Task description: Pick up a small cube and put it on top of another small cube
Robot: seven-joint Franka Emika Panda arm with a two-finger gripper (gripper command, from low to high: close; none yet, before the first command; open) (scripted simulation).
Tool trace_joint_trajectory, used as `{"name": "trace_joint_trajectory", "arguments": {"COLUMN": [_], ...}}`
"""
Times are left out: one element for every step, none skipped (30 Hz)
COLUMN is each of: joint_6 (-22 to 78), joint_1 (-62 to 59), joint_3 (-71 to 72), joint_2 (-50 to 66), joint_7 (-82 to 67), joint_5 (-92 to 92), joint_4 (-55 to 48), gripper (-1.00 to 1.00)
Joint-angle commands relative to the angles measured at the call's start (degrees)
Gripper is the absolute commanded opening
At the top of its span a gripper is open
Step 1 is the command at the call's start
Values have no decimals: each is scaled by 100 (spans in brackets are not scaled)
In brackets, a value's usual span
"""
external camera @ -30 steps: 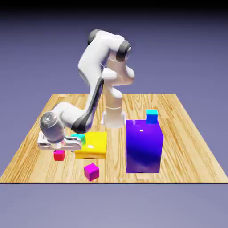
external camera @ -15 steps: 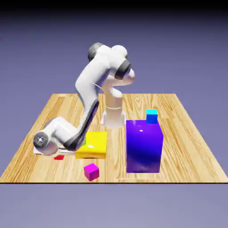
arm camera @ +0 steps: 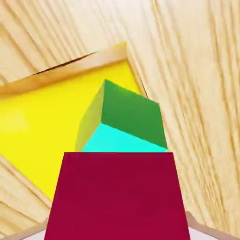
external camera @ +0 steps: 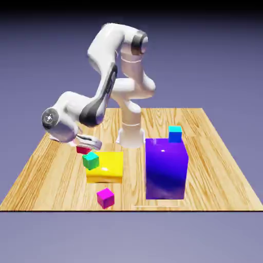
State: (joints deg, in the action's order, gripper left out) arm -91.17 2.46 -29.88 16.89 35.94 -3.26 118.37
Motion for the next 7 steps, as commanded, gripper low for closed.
{"name": "trace_joint_trajectory", "arguments": {"joint_6": [-224, -447, -669, -744, -744, -744, -522], "joint_1": [4, 9, 13, 15, 15, 15, 10], "joint_3": [10, 19, 29, 32, 32, 32, 23], "joint_2": [18, 36, 55, 61, 61, 61, 42], "joint_7": [-6, -12, -18, -20, -20, -20, -14], "joint_5": [-4, -20, -37, -42, -42, -42, -26], "joint_4": [208, 415, 623, 693, 693, 693, 486], "gripper": [-100, -100, -100, -100, 100, 100, 100]}}
